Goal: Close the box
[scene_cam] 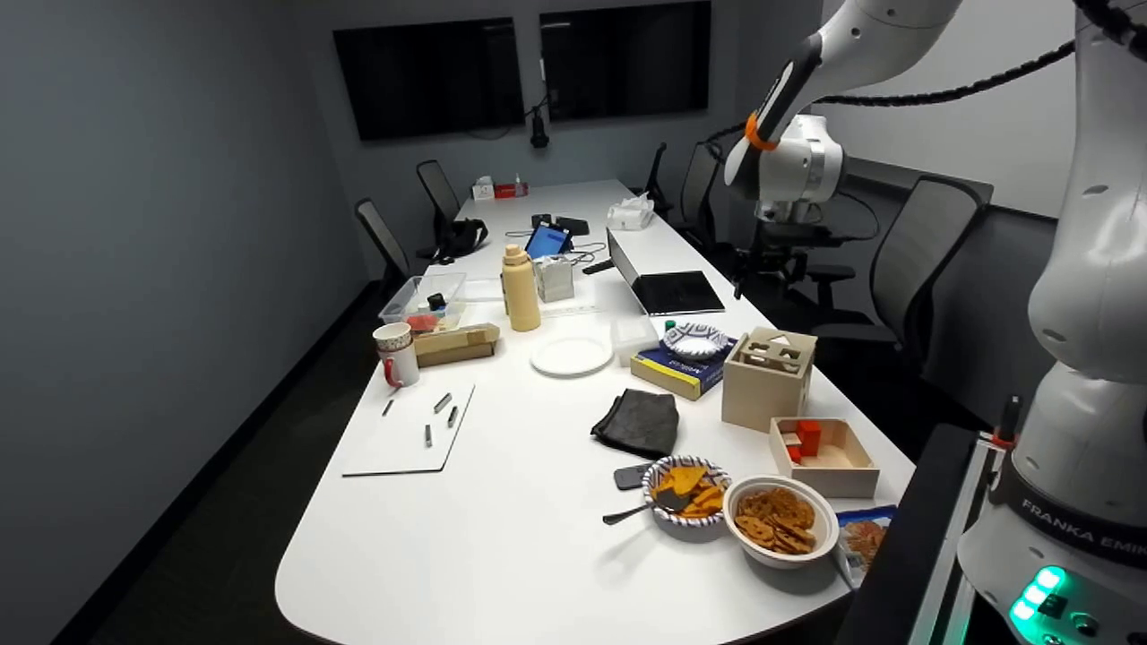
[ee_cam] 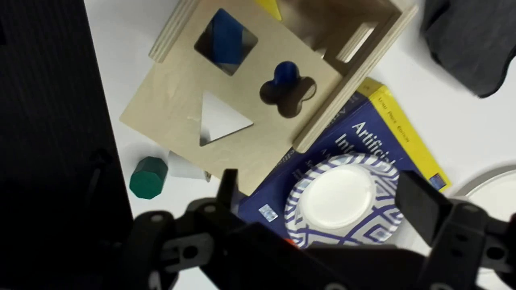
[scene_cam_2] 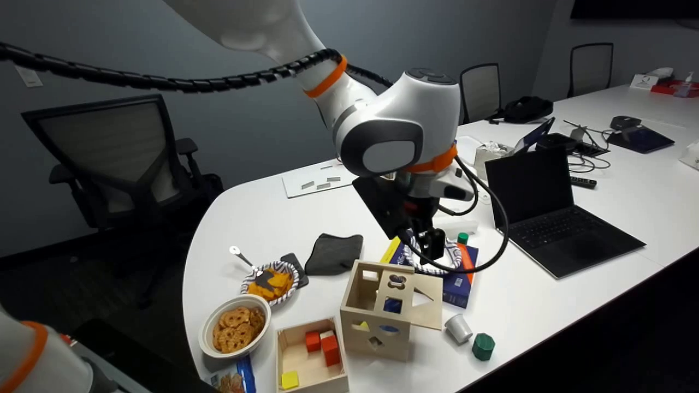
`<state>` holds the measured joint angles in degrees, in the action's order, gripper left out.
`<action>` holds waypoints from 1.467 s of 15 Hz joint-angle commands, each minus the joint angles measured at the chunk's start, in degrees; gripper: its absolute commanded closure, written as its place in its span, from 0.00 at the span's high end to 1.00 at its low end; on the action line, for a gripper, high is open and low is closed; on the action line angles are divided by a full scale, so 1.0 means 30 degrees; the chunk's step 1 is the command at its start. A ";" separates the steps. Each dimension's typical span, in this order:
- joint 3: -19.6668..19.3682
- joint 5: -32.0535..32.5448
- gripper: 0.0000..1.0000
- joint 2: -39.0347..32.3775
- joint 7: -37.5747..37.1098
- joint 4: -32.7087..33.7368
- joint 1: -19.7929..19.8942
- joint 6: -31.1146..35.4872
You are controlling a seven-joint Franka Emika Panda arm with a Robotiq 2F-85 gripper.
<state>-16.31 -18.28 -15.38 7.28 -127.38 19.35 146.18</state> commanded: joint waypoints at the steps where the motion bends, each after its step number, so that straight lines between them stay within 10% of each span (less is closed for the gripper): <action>1: -0.0023 -0.0565 1.00 -0.1616 -0.2649 0.0970 0.0423 0.1798; 13: -0.3140 0.0373 1.00 -0.6998 -1.4394 0.4597 -0.0902 0.1591; 22: -0.2332 0.0062 1.00 -0.7520 -1.6160 0.6027 -0.0175 -0.2378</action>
<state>-24.13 -18.24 -37.76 -39.44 -111.23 17.74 142.54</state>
